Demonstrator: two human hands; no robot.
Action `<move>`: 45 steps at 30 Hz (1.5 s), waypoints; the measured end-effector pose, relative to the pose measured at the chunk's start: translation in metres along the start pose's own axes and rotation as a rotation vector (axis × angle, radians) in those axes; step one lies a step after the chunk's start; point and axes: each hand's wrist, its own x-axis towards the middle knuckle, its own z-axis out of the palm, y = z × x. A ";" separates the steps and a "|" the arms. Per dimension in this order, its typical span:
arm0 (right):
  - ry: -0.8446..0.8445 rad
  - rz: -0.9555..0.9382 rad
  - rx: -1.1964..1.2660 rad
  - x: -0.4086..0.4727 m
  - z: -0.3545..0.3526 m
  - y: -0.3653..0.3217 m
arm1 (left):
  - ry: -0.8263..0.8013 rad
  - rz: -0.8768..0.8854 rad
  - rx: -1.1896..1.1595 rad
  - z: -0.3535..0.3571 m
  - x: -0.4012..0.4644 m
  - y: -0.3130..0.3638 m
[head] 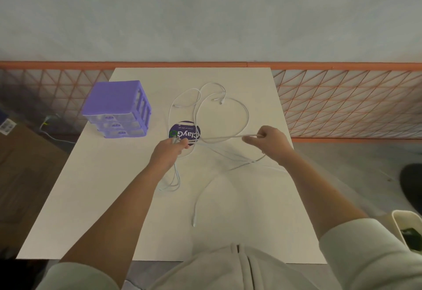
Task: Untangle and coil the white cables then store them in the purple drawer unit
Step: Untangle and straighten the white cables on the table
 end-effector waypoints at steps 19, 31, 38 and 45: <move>0.403 -0.731 -0.491 -0.014 0.009 -0.046 | -0.021 -0.033 0.038 0.004 -0.004 -0.005; -0.148 -0.303 -0.701 -0.007 0.031 0.019 | 0.120 -0.116 -0.049 -0.008 0.012 -0.026; -0.157 -0.040 -0.895 -0.005 0.027 0.036 | 0.092 -0.180 -0.063 -0.002 0.011 -0.033; -0.262 -0.041 -0.717 -0.014 0.050 0.049 | 0.086 -0.128 -0.117 -0.006 0.005 -0.026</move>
